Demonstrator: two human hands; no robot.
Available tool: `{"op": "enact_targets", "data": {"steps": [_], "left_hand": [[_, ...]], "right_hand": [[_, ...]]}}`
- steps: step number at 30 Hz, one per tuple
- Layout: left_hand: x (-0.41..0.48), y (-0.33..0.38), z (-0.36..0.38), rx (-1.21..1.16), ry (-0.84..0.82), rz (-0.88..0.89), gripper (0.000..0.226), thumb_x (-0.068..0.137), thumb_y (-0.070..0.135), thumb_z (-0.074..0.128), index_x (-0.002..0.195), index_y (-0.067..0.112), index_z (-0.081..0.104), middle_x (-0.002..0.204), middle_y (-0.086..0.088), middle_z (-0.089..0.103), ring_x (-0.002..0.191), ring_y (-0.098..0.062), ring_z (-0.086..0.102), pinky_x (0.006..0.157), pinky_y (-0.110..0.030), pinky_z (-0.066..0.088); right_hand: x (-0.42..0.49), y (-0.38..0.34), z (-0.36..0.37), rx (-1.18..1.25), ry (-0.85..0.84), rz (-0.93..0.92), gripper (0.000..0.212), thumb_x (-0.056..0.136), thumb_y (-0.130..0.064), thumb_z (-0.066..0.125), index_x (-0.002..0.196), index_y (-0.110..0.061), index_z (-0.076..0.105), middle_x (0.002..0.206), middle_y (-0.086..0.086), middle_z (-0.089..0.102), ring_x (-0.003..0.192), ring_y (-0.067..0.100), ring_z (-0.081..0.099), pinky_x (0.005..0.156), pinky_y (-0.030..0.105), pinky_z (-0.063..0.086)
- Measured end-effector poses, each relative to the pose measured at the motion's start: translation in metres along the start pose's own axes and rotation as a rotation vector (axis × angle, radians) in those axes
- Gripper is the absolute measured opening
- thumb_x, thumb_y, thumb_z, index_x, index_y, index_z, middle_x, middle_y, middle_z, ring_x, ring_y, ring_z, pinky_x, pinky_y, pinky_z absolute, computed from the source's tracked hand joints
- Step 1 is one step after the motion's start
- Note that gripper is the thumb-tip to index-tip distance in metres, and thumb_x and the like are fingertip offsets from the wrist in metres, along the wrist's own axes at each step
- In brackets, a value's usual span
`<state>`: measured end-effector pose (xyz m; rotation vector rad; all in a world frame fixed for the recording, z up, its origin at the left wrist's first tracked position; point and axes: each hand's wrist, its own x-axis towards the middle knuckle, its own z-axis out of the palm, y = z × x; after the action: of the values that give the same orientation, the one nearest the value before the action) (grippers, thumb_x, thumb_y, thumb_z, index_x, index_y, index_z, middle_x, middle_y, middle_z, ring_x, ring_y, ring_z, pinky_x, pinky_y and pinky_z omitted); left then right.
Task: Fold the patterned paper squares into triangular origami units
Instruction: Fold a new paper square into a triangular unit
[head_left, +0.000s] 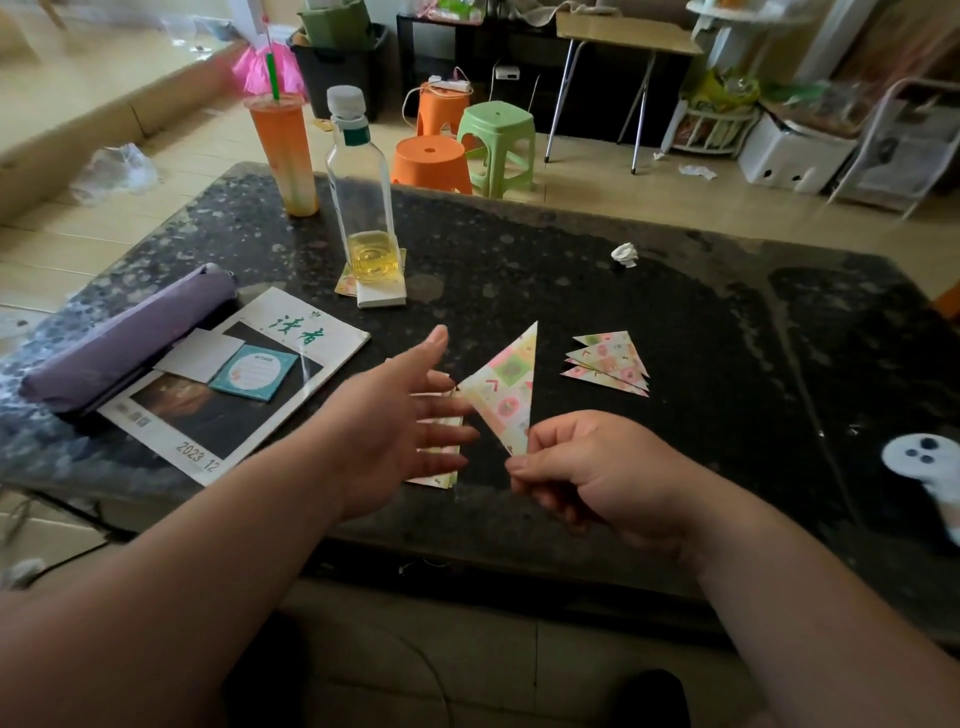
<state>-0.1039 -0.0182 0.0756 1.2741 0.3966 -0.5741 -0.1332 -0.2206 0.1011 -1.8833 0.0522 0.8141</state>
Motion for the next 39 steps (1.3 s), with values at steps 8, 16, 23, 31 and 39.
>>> {"op": "enact_targets", "data": {"steps": [8, 16, 23, 31, 39], "left_hand": [[0.018, -0.005, 0.008, 0.009, 0.045, 0.147, 0.025, 0.086, 0.0, 0.072, 0.108, 0.01, 0.065, 0.081, -0.007, 0.075, 0.064, -0.013, 0.067, 0.062, -0.027, 0.055], [0.045, 0.006, 0.02, 0.014, 0.072, 0.19, 0.031, 0.087, 0.009, 0.074, 0.117, 0.014, 0.069, 0.094, -0.006, 0.078, 0.067, -0.016, 0.071, 0.064, -0.031, 0.055], [0.072, 0.009, 0.02, 0.022, 0.103, 0.106, 0.021, 0.095, 0.007, 0.067, 0.115, 0.013, 0.064, 0.095, -0.008, 0.079, 0.064, -0.015, 0.069, 0.065, -0.031, 0.053], [0.099, 0.012, 0.037, 0.107, 0.119, 0.128, 0.006, 0.096, 0.012, 0.068, 0.09, 0.01, 0.068, 0.08, -0.007, 0.075, 0.062, -0.015, 0.062, 0.062, -0.03, 0.051], [0.112, 0.004, 0.061, 0.144, 0.072, 0.094, 0.01, 0.095, 0.016, 0.07, 0.087, 0.012, 0.066, 0.079, -0.007, 0.075, 0.061, -0.016, 0.062, 0.062, -0.031, 0.051]], "right_hand": [[0.022, -0.001, -0.008, -0.021, 0.042, 0.032, 0.023, 0.1, -0.023, 0.065, 0.079, -0.013, 0.071, 0.063, 0.0, 0.06, 0.051, 0.008, 0.049, 0.047, 0.02, 0.038], [0.051, 0.001, -0.029, 0.26, 0.476, -0.111, 0.025, 0.103, -0.026, 0.06, 0.088, -0.012, 0.074, 0.066, -0.002, 0.066, 0.056, 0.009, 0.053, 0.05, 0.023, 0.043], [0.084, 0.015, -0.071, 0.459, 0.724, -0.107, 0.021, 0.104, -0.025, 0.059, 0.097, -0.009, 0.07, 0.069, 0.001, 0.063, 0.052, 0.008, 0.049, 0.044, 0.021, 0.04], [0.107, 0.036, -0.106, 0.604, 0.856, 0.012, 0.017, 0.101, -0.024, 0.063, 0.091, -0.013, 0.071, 0.076, 0.003, 0.065, 0.058, 0.01, 0.049, 0.049, 0.024, 0.038], [0.105, 0.044, -0.116, 0.497, 0.963, -0.112, 0.011, 0.099, -0.016, 0.064, 0.094, -0.011, 0.073, 0.081, 0.006, 0.078, 0.066, 0.017, 0.073, 0.049, 0.021, 0.05]]}}
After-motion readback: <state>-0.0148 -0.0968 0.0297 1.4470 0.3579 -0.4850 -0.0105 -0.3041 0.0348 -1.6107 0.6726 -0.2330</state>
